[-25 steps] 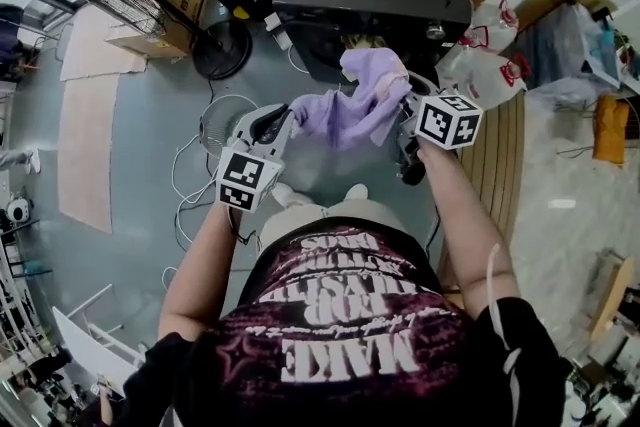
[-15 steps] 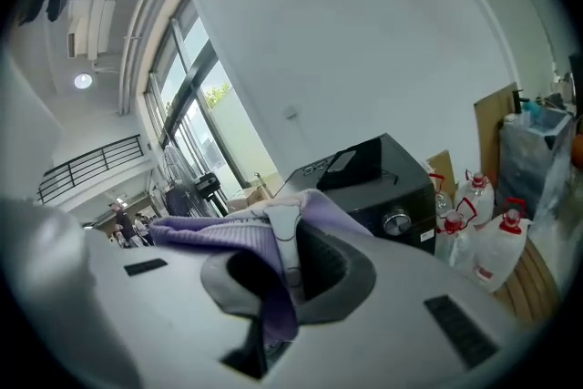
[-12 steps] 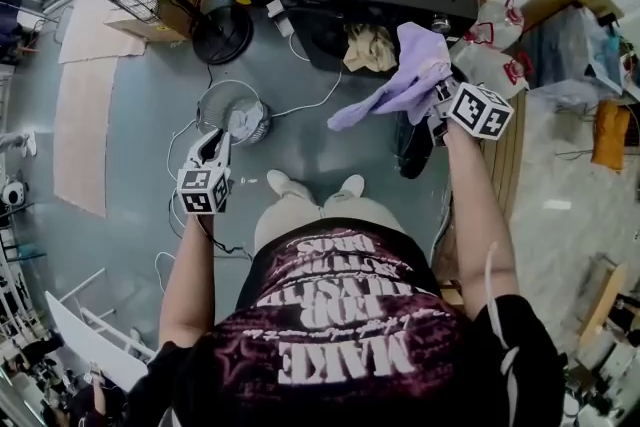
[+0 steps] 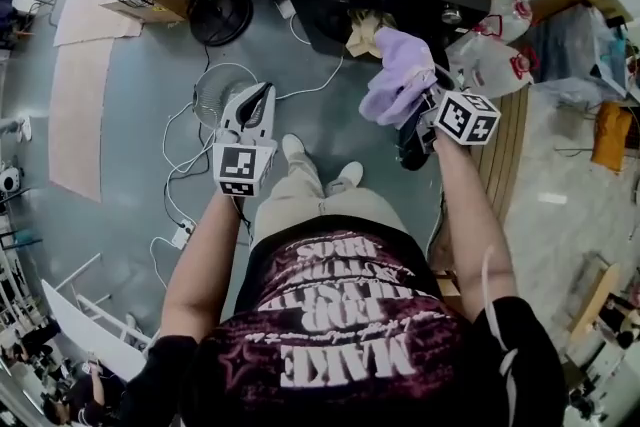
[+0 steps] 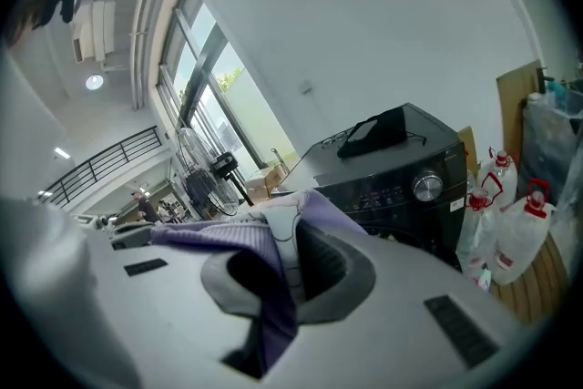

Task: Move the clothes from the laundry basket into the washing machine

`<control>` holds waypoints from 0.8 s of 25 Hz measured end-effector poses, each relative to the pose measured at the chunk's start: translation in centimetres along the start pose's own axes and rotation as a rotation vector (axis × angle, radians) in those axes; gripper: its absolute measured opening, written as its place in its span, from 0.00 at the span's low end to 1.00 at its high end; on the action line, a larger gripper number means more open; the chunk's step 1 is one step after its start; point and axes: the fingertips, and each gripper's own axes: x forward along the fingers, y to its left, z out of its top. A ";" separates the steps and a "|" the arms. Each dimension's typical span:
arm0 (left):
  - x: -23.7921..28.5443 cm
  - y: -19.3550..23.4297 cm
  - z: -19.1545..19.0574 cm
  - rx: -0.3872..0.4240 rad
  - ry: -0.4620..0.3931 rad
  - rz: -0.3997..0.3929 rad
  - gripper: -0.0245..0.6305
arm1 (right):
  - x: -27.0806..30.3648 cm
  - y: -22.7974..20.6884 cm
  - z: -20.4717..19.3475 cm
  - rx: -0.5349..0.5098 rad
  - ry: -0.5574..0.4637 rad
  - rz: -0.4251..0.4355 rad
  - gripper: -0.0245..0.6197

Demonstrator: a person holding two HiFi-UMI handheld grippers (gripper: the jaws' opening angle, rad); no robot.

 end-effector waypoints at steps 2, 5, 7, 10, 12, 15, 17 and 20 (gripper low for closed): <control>1.0 -0.5 0.0 -0.020 0.002 -0.030 0.04 | 0.4 0.3 -0.7 -0.013 0.008 -0.003 0.09; 2.4 -0.9 -0.2 -0.038 0.005 -0.071 0.04 | 1.1 0.4 -1.5 -0.004 0.008 -0.010 0.09; 3.4 -1.2 -0.4 -0.040 0.004 -0.096 0.04 | 1.6 0.5 -2.0 0.009 0.007 -0.014 0.09; 5.0 -1.9 -1.0 -0.044 0.007 -0.146 0.04 | 2.5 1.0 -2.3 0.036 0.006 -0.010 0.09; 6.1 -2.8 -1.6 -0.042 0.012 -0.192 0.04 | 3.0 1.6 -2.1 0.050 0.005 -0.007 0.09; 7.6 -5.0 -2.7 -0.036 0.024 -0.284 0.05 | 3.9 2.6 -1.7 0.061 0.002 -0.001 0.09; 8.7 -6.8 -3.6 -0.021 0.049 -0.373 0.05 | 4.6 3.4 -1.1 0.070 -0.008 0.010 0.09; 10.3 -9.9 -4.1 0.008 0.075 -0.511 0.22 | 5.1 4.1 0.1 0.076 -0.018 0.016 0.09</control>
